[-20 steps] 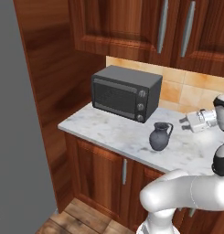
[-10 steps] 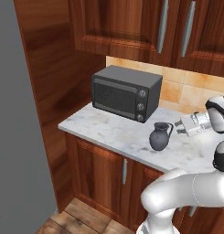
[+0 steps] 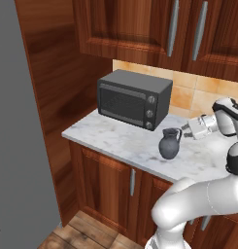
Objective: Move the mushroom and chicken breast from the top shelf to the second highest shelf to make space. Then, place the pitcher from the counter on the cleared top shelf.
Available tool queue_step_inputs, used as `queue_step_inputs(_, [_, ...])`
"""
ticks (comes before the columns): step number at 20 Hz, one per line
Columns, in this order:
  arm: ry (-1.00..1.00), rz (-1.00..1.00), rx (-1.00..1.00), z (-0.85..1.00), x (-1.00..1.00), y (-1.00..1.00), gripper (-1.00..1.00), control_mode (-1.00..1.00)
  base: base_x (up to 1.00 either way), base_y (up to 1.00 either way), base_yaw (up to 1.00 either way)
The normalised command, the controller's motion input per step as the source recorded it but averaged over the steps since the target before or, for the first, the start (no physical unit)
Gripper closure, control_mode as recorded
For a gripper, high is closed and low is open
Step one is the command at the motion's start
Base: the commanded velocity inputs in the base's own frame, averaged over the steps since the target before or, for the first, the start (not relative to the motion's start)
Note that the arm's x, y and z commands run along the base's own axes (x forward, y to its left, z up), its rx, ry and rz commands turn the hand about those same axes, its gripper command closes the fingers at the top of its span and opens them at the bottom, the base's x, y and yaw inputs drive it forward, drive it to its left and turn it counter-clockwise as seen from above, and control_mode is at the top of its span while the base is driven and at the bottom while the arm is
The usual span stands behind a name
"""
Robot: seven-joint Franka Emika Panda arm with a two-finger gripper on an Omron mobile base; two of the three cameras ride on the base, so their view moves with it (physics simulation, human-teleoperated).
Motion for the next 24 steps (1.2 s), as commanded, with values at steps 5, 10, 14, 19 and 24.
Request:
queue_step_inputs(5, [0.0,0.15,0.0,-0.22,0.03,0.01,-1.0,-1.0,0.0,0.0,0.0])
queue_step_inputs(10, [0.0,0.22,0.0,-0.22,-0.11,0.04,-1.0,-1.0,0.0,0.0,0.0])
queue_step_inputs(14, [-0.03,0.17,0.0,-0.03,0.0,-0.03,-1.0,-1.0,0.0,0.0,0.0])
queue_step_inputs(19, [-0.11,0.07,0.01,0.0,0.14,-0.22,-1.0,-1.0,0.0,0.0,0.0])
queue_step_inputs(24, [-0.09,0.05,0.0,-0.04,0.29,-0.11,-1.0,-1.0,0.0,0.0,0.0])
